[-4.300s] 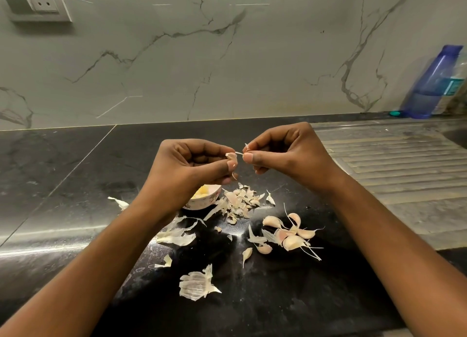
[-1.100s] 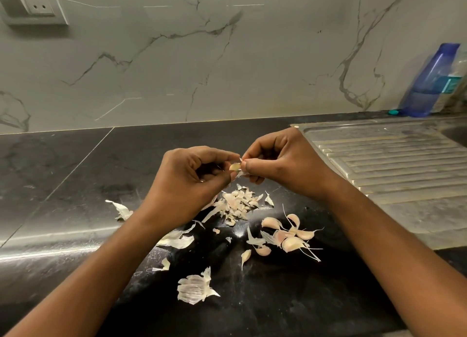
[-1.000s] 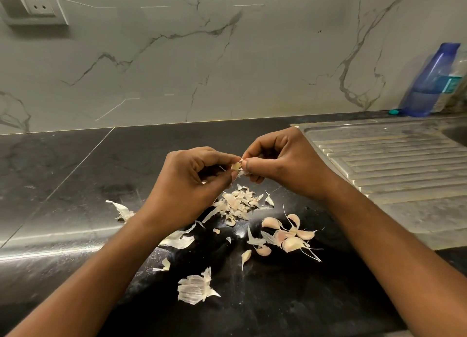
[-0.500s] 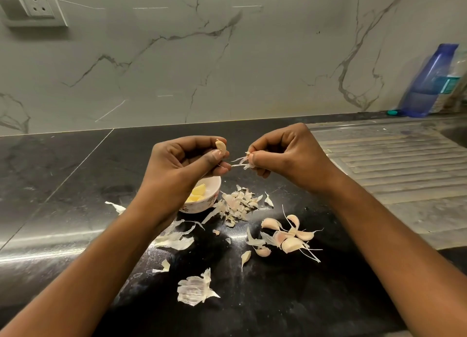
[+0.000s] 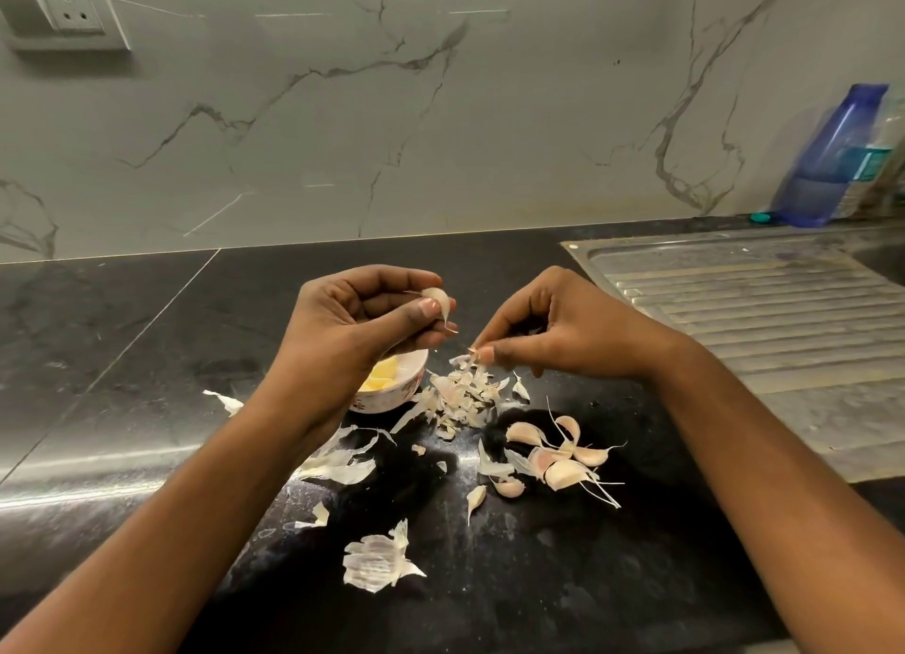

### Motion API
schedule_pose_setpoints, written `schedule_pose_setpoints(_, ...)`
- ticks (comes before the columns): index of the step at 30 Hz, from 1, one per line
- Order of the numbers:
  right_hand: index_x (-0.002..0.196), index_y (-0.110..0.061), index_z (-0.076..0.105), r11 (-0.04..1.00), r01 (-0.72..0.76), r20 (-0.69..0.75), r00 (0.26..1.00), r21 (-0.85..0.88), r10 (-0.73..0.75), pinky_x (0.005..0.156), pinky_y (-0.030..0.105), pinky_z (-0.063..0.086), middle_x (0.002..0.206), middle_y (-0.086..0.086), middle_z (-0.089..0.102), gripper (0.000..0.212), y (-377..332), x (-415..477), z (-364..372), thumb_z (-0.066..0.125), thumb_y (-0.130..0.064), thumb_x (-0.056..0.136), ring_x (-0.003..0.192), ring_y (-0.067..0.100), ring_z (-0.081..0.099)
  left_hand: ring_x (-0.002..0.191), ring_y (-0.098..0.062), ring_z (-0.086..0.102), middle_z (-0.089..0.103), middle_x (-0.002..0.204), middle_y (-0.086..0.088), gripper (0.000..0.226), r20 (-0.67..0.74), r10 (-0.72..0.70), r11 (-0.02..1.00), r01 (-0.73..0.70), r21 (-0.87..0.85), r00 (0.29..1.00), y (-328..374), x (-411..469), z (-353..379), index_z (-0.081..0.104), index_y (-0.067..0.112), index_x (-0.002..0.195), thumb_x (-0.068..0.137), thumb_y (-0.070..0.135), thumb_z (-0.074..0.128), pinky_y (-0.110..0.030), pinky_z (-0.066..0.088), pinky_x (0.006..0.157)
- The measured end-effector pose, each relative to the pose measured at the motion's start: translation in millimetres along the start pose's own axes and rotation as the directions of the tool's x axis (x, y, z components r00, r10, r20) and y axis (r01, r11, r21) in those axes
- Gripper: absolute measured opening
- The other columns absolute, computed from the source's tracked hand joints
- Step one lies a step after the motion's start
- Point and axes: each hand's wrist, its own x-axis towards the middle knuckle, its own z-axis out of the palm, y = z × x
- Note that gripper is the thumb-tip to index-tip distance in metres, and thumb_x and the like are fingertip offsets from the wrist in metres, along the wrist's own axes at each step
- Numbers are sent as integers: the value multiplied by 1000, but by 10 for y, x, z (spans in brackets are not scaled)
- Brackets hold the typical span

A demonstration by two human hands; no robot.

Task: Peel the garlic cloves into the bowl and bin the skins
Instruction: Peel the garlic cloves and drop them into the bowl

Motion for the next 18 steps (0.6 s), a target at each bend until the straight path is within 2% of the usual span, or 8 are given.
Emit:
schedule_pose_setpoints(2, 102, -11, 83, 1000, -6, 18, 1000, 13, 6, 65, 25, 59, 85, -1, 81, 12, -9, -6, 11, 79, -5, 92, 75, 13, 76, 90, -28, 80, 80, 100, -16, 36, -11, -10, 1000, 10, -10, 1000, 4, 3, -2, 73, 2, 111, 76, 11, 74, -27, 65, 78)
schedule_pose_setpoints(4, 100, -9, 81, 1000, 6, 4, 1000, 19, -6, 69, 26, 61, 87, 1, 81, 16, -20, -7, 17, 77, 3, 90, 79, 16, 78, 89, -28, 80, 80, 99, -17, 36, -16, -15, 1000, 14, -5, 1000, 1, 8, -8, 72, 1, 110, 76, 11, 75, -26, 64, 77)
schedule_pose_setpoints(9, 98, -4, 81, 997, 60, -106, 993, 50, -55, 75, 32, 66, 89, 5, 81, 23, -50, 0, 23, 63, 10, 95, 81, 21, 79, 91, -30, 80, 81, 99, -16, 34, -16, 20, 997, -19, 77, 1000, -24, 4, -20, 73, -3, 111, 79, 9, 76, -26, 64, 76)
schedule_pose_setpoints(11, 100, -2, 81, 993, 77, -134, 989, 85, -65, 74, 33, 66, 89, 8, 80, 20, -65, 0, 34, 63, 6, 98, 81, 23, 79, 91, -30, 80, 81, 98, -15, 32, -21, 56, 989, -52, 139, 998, -40, -1, -23, 74, -1, 109, 80, 9, 77, -28, 65, 78)
schedule_pose_setpoints(13, 100, -2, 81, 989, 107, -149, 985, 103, -91, 73, 33, 66, 88, 9, 80, 12, -95, -9, 49, 69, -7, 101, 80, 24, 78, 90, -28, 80, 81, 97, -13, 30, -26, 97, 974, -90, 208, 995, -52, -3, -24, 75, 0, 108, 80, 11, 79, -31, 66, 79)
schedule_pose_setpoints(15, 101, -4, 81, 984, 142, -175, 977, 107, -122, 73, 36, 67, 86, 7, 80, 16, -129, -19, 72, 77, -19, 97, 77, 24, 78, 87, -25, 81, 82, 95, -10, 30, -28, 133, 954, -120, 275, 991, -55, -6, -13, 76, 2, 106, 79, 16, 81, -30, 66, 77)
schedule_pose_setpoints(18, 105, -8, 82, 984, 173, -221, 962, 39, -161, 71, 32, 66, 84, 2, 80, 18, -141, -7, 115, 84, -21, 92, 74, 19, 78, 83, -22, 81, 82, 91, -6, 29, -21, 158, 931, -142, 335, 987, -59, -10, 12, 77, 4, 102, 77, 19, 83, -27, 65, 74)
